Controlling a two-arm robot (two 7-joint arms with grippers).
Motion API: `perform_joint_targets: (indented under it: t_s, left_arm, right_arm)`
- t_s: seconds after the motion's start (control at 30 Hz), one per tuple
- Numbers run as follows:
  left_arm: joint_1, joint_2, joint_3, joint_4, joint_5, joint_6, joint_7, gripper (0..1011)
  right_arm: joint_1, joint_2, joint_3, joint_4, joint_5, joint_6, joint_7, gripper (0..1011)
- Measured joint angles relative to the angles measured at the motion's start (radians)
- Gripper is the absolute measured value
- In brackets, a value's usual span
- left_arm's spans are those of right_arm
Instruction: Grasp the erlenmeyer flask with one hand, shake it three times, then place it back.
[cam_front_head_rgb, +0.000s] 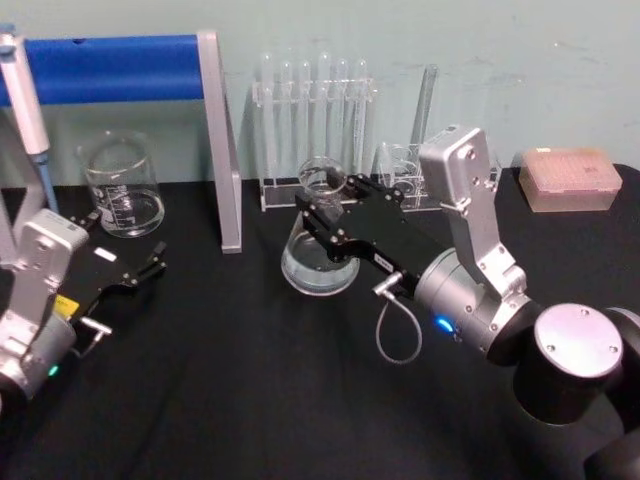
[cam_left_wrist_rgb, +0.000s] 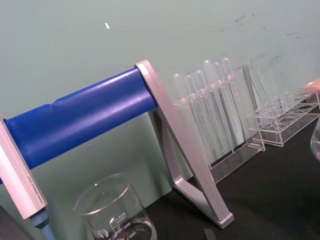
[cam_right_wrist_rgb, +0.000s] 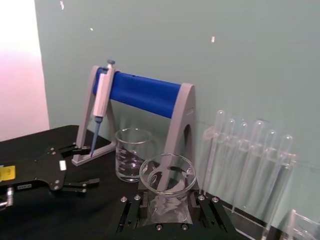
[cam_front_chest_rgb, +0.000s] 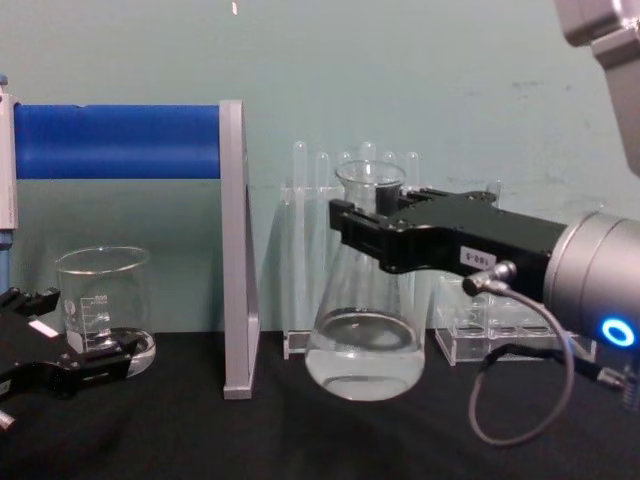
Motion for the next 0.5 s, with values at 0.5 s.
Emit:
perform_joint_targets:
  t_s: [0.5]
  left_arm:
    - [0.000, 0.000, 0.000, 0.000, 0.000, 0.000, 0.000, 1001]
  right_arm:
    - [-0.116, 0.024, 0.154, -0.094, -0.009, 0.011, -0.154, 449]
